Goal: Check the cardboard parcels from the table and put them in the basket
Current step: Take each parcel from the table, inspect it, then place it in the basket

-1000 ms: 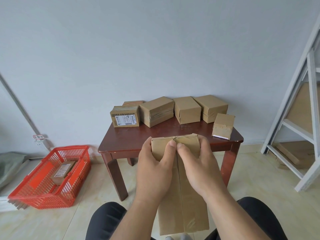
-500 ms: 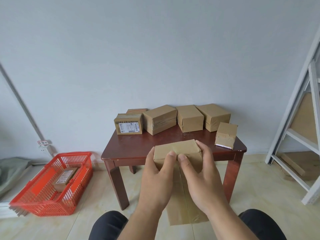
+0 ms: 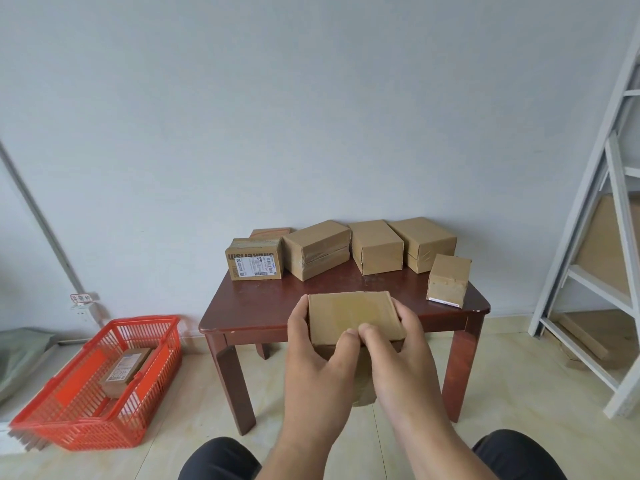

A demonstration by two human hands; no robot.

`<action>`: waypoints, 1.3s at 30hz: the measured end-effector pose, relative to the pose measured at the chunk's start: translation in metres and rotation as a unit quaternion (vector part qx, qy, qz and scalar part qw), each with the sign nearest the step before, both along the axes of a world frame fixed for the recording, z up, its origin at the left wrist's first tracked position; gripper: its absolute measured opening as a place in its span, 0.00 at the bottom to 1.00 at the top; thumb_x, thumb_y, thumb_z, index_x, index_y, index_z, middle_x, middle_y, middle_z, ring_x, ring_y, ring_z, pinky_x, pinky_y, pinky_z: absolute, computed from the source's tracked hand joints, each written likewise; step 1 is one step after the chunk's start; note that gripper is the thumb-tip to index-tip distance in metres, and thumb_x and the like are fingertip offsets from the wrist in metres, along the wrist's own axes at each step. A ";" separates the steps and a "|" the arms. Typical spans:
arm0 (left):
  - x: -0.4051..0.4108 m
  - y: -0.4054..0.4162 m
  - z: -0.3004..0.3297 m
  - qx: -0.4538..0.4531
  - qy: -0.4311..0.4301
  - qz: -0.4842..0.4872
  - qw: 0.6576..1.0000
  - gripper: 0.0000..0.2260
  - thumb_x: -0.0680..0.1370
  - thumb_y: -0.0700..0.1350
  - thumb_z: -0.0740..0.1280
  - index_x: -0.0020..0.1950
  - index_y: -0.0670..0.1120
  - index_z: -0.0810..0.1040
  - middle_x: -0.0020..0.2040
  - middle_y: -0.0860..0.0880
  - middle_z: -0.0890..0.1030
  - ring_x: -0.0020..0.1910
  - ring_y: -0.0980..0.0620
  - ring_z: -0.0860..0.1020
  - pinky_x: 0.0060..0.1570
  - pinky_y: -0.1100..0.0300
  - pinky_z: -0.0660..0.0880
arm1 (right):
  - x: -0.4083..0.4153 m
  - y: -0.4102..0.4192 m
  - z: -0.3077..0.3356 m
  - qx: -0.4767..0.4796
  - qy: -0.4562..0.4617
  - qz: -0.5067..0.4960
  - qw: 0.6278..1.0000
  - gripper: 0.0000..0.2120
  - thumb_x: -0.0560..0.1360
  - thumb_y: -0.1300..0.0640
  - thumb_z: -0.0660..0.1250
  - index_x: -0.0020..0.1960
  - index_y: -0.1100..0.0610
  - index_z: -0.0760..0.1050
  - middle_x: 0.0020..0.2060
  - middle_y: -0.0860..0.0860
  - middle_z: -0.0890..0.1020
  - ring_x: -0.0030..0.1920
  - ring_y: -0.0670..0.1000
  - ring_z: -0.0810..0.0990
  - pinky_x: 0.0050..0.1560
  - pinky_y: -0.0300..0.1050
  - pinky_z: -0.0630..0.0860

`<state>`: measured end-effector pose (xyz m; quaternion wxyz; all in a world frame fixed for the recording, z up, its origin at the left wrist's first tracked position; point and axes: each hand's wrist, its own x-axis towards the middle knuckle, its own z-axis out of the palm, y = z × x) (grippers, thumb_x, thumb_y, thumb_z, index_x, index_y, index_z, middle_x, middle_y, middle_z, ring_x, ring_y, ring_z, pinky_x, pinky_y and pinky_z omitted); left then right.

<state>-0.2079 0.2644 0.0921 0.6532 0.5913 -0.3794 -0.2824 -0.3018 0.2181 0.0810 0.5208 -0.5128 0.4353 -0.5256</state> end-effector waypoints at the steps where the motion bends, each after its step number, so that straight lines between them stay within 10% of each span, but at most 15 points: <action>1: 0.001 -0.001 0.000 -0.002 0.007 0.004 1.000 0.25 0.79 0.40 0.72 0.71 0.60 0.69 0.52 0.58 0.85 0.48 0.63 0.84 0.43 0.71 0.77 | 0.000 0.001 -0.001 -0.005 -0.001 -0.001 1.000 0.22 0.79 0.55 0.70 0.69 0.38 0.73 0.47 0.30 0.83 0.47 0.33 0.83 0.44 0.34 0.78; 21: -0.003 -0.001 -0.010 -0.020 -0.007 0.022 1.000 0.25 0.79 0.43 0.74 0.68 0.62 0.67 0.53 0.73 0.81 0.52 0.65 0.83 0.47 0.72 0.77 | -0.001 -0.004 -0.013 -0.036 -0.005 -0.013 0.999 0.18 0.79 0.52 0.74 0.65 0.44 0.73 0.46 0.32 0.83 0.46 0.34 0.82 0.40 0.26 0.74; 30: -0.004 -0.005 -0.010 -0.024 0.031 0.030 0.999 0.20 0.80 0.45 0.74 0.71 0.54 0.74 0.51 0.62 0.86 0.51 0.63 0.84 0.49 0.69 0.79 | -0.002 -0.002 -0.014 -0.048 0.010 -0.003 0.999 0.29 0.80 0.50 0.72 0.77 0.39 0.67 0.62 0.39 0.82 0.53 0.31 0.81 0.46 0.24 0.75; 39: -0.009 0.000 -0.011 -0.020 -0.009 0.038 0.999 0.20 0.79 0.44 0.75 0.65 0.59 0.71 0.49 0.64 0.84 0.47 0.67 0.82 0.42 0.73 0.75 | -0.002 -0.007 -0.012 -0.054 0.013 -0.042 0.998 0.21 0.77 0.45 0.74 0.68 0.43 0.74 0.52 0.42 0.84 0.47 0.36 0.82 0.41 0.29 0.77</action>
